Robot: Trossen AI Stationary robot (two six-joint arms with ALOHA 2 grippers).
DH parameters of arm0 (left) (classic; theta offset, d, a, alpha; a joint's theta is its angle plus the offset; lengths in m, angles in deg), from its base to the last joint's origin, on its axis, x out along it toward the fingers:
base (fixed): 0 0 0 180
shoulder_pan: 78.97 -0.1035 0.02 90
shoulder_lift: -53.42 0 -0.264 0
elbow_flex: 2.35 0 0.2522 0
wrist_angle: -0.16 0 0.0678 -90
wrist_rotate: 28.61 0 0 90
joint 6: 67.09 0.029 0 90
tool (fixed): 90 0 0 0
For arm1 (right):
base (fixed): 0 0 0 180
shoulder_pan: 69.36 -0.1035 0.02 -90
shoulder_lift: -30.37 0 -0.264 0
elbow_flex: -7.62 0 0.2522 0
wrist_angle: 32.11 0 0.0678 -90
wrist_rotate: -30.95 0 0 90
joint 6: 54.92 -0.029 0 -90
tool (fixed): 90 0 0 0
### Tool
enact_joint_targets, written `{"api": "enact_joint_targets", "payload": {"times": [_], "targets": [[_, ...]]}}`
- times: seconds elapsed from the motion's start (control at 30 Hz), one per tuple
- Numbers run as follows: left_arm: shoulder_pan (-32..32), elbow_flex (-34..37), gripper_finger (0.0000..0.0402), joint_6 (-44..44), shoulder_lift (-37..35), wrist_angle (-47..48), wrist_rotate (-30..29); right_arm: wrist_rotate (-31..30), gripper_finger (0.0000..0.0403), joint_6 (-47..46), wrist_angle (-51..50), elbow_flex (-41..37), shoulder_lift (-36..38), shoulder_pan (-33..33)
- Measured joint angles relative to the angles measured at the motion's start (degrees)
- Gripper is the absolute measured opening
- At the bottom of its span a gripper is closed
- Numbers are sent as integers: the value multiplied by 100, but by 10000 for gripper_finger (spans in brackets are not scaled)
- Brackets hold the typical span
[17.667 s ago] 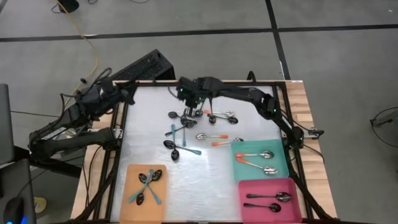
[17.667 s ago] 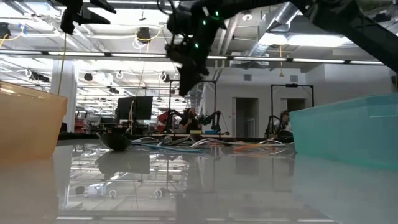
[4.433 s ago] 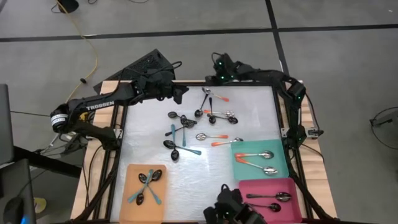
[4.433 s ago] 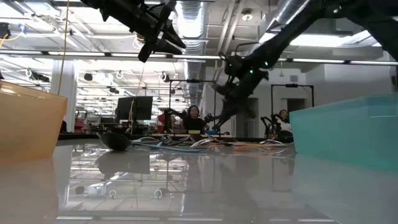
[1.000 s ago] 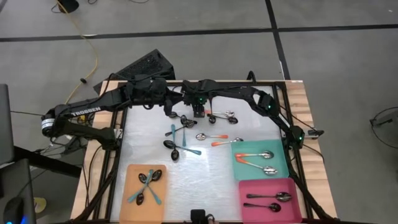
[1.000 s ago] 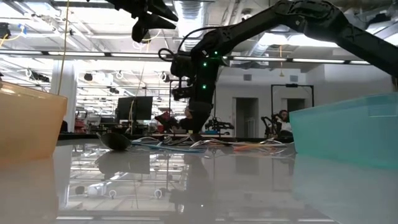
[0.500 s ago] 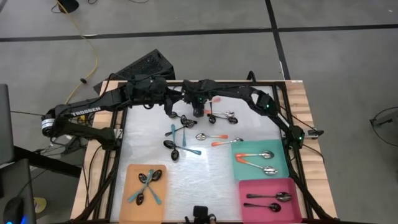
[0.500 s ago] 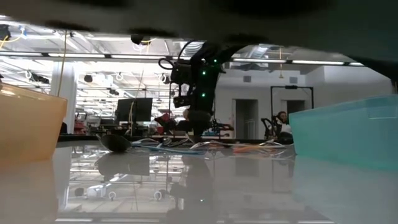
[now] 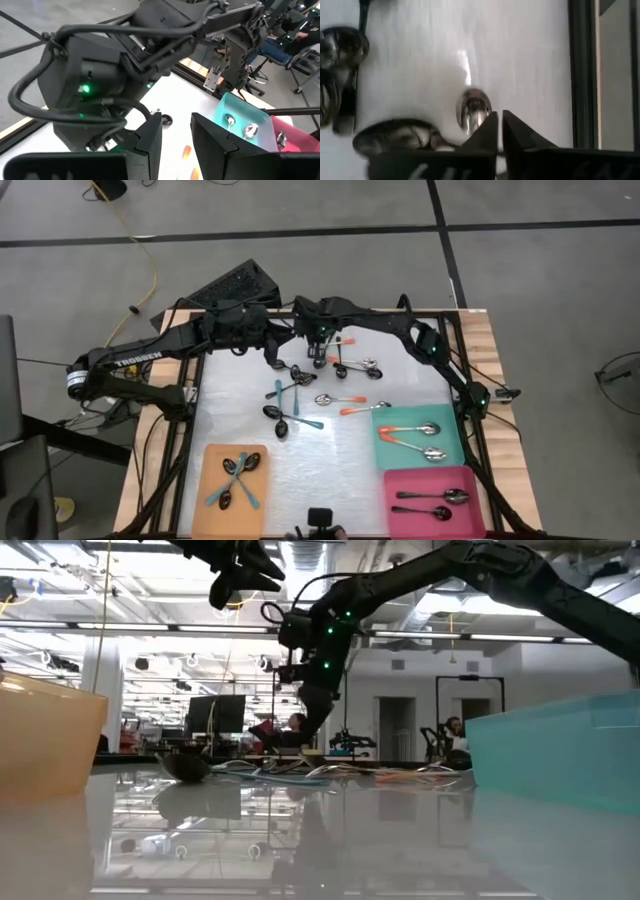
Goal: Sort silverware by color (type)
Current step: Put the orange spoon into the blue bin
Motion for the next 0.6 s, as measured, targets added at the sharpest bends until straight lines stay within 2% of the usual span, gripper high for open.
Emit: {"api": "enact_joint_targets", "payload": {"times": [0.23,0.33,0.43,0.6], "targets": [[13,0,88,65,0,216,6,242,127,341,-1054,78,-7,400],[13,0,88,153,0,347,5,680,176,237,-1067,-80,-2,611],[15,0,88,167,0,363,8,763,217,121,-1107,-323,-11,763],[13,0,88,280,0,323,1,772,242,219,-665,-782,-43,696]]}}
